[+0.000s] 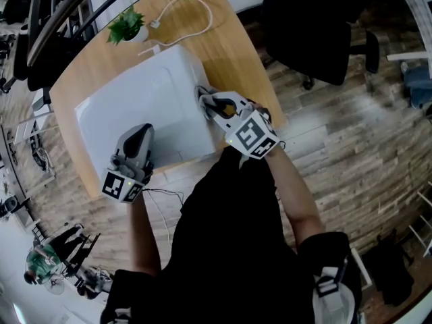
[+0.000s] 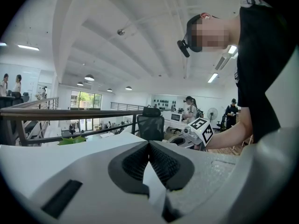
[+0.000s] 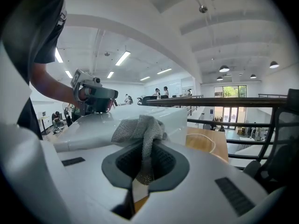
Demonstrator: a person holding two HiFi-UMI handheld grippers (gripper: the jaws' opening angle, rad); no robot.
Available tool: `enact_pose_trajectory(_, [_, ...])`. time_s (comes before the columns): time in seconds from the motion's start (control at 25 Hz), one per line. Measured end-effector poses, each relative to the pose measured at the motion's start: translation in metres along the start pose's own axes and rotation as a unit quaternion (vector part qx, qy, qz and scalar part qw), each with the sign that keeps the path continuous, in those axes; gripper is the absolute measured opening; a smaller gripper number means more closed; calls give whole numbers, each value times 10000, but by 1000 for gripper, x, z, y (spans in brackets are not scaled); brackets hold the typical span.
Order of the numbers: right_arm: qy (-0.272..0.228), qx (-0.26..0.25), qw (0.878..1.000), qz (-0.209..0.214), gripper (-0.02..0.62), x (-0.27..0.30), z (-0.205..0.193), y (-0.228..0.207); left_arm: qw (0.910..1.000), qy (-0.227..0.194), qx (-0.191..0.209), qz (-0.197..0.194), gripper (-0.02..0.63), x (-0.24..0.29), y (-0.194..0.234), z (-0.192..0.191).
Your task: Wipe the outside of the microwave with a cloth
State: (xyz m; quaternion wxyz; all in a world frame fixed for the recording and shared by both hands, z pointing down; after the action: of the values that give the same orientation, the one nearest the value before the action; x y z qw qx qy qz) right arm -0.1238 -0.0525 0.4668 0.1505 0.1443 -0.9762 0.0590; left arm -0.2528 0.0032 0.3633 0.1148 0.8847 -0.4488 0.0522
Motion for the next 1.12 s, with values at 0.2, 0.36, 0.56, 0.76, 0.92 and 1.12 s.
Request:
enact_pose_trajectory(0.2, [-27, -23, 10000, 4, 17, 9, 4, -10, 10000, 75, 27, 8, 2, -2, 1, -3])
enact_pose_trajectory(0.36, [-25, -32, 10000, 29, 17, 15, 5, -20, 10000, 68, 34, -9, 2, -1, 0, -1])
enact_pose_trajectory(0.56, [-12, -57, 9999, 83, 17, 24, 4, -32, 10000, 76, 44, -11, 2, 0, -1, -2])
enact_pose_trajectory(0.76, [50, -129, 9999, 53, 17, 34, 4, -44, 9997, 179, 123, 112, 2, -4, 5, -7])
enact_pose_trajectory(0.92, [21, -138, 9999, 31, 17, 44, 7, -56, 9999, 82, 41, 64, 2, -2, 2, -4])
enact_pose_trajectory(1.12, [21, -130, 9999, -32, 17, 58, 11, -75, 10000, 34, 16, 54, 3, -2, 2, -3])
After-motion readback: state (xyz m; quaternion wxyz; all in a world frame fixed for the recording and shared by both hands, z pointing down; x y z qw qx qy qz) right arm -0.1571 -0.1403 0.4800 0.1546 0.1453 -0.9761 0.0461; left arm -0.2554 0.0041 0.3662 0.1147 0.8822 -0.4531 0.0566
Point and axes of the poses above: the fingertips, and each gripper's own axes: x forward along the fingers, y to its left, z out of its top, the point moved 2 cm from there along -x, backward along the fingers, and after that the axes turned 2 degrees about -y, right-handed, at the moved point
